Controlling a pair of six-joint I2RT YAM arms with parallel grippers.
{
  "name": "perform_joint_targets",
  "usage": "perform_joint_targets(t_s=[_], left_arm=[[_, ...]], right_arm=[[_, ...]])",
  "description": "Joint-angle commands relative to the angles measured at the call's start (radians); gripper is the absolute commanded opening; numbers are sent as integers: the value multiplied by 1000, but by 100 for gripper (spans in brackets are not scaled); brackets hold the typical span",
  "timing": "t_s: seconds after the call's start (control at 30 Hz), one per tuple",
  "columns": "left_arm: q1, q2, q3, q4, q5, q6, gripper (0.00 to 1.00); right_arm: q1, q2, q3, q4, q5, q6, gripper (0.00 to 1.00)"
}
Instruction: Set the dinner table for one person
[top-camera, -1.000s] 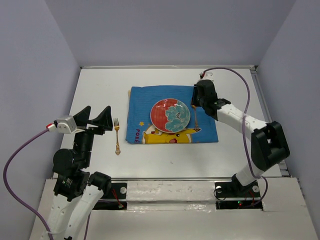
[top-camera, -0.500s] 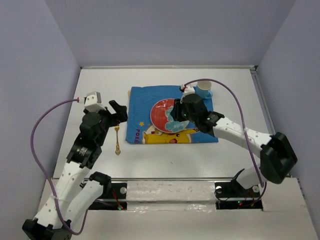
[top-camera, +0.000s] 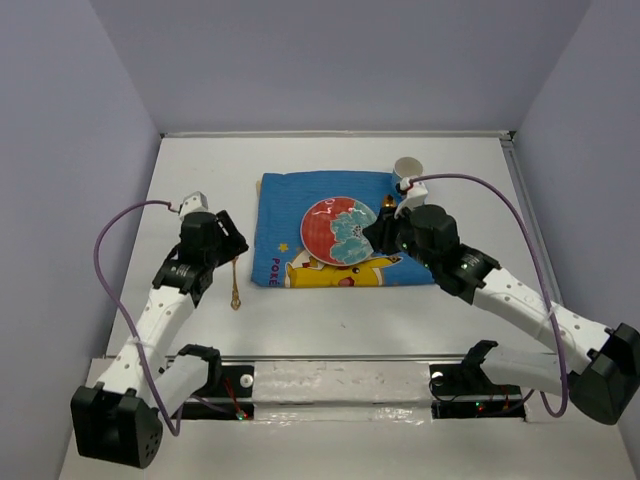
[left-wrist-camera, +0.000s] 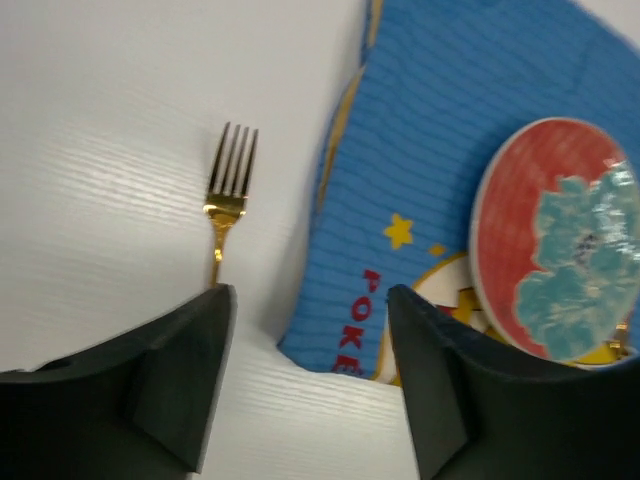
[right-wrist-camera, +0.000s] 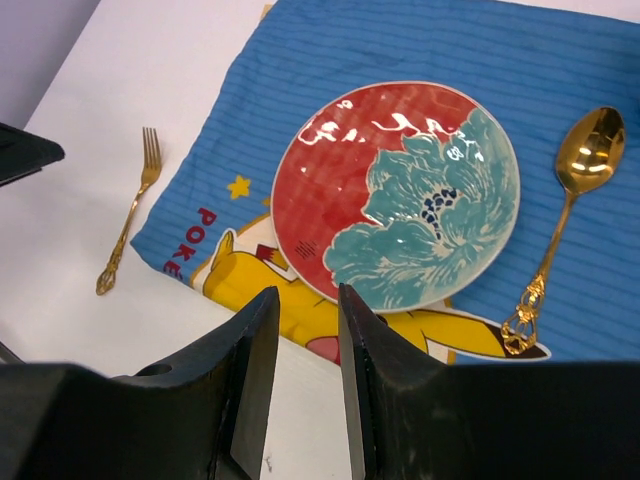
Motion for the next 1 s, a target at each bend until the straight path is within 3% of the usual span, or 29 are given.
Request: perform_joint_targets(t_s=[0.0, 0.1, 0.47, 0.77, 0.9, 0.97], left_arm=[[25, 95, -15, -33, 26, 9, 64], [42, 179, -3, -47, -8, 11, 51], [48, 428, 21, -24, -98, 92, 52], [53, 565, 24, 13, -38, 118, 30], [56, 588, 31, 14, -51, 115, 25], [58, 594, 35, 16, -58, 115, 15]], right_arm=[[-1, -101, -42, -1, 45, -12, 35], [-1, -136, -54, 0, 62, -20, 35], [-1, -170, -82, 11, 74, -16, 34], [-1, -171, -87, 11, 122, -37, 34], [-1, -168, -90, 11, 116, -29, 34], [-1, -167, -93, 12, 122, -31, 34]])
